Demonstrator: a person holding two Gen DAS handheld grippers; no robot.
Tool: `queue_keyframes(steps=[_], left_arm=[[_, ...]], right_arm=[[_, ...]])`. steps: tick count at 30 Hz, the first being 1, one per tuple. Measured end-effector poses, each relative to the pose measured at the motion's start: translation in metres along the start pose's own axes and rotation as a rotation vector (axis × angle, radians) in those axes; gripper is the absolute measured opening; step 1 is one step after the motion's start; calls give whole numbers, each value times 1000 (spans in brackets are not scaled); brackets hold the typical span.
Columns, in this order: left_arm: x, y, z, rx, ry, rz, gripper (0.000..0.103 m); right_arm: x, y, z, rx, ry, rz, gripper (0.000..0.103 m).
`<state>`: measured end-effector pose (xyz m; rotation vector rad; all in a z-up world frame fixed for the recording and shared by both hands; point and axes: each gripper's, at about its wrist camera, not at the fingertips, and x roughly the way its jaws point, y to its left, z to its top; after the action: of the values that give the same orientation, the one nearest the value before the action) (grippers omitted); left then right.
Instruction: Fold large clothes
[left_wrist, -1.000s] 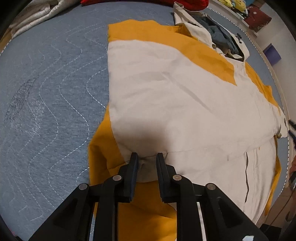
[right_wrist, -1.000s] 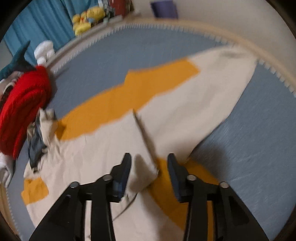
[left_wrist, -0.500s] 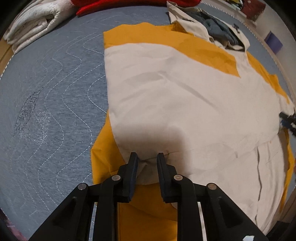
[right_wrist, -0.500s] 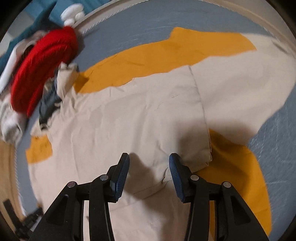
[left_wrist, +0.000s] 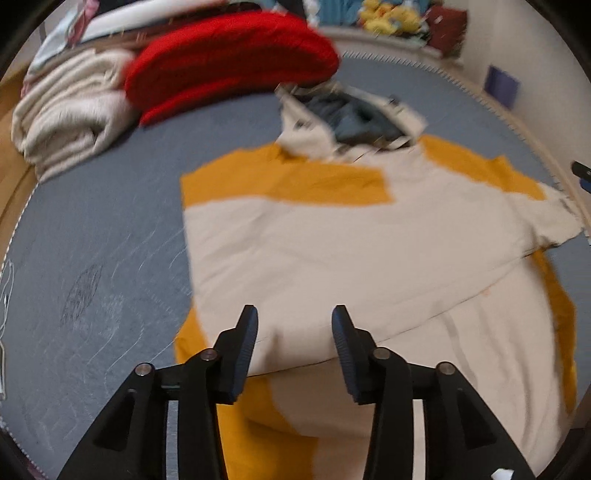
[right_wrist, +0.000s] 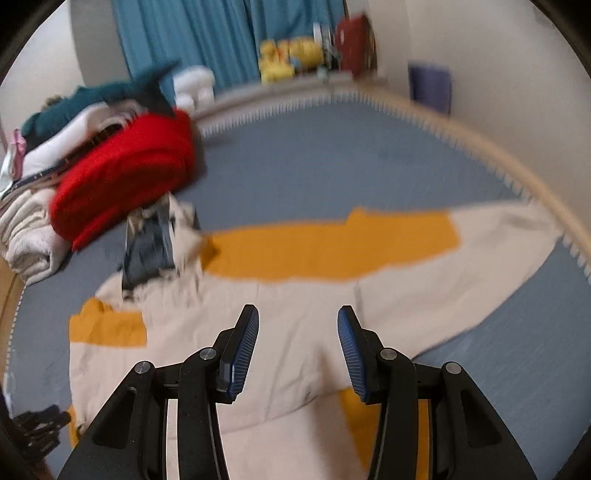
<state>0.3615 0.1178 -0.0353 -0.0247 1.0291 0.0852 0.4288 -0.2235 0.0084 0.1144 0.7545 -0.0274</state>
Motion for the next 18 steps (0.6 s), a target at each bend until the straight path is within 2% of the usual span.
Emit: queue_keyframes(steps=[5,8,13,18], left_arm=[[-25,-33,5,30,-100,-40,43],[-34,-44,7,21,-140,-63,44],[-41,-49,11,4,-186,-48,44],[-35,-45,10,-22,-176,-50,44]], right_arm=[[-31,-28,13,-18,-106,-30,46],[-34,-55,17,11,-96,-49,46],[-24,-115,18,124,-49,-66,46],[-17,-170,19,248,-34,-70,46]])
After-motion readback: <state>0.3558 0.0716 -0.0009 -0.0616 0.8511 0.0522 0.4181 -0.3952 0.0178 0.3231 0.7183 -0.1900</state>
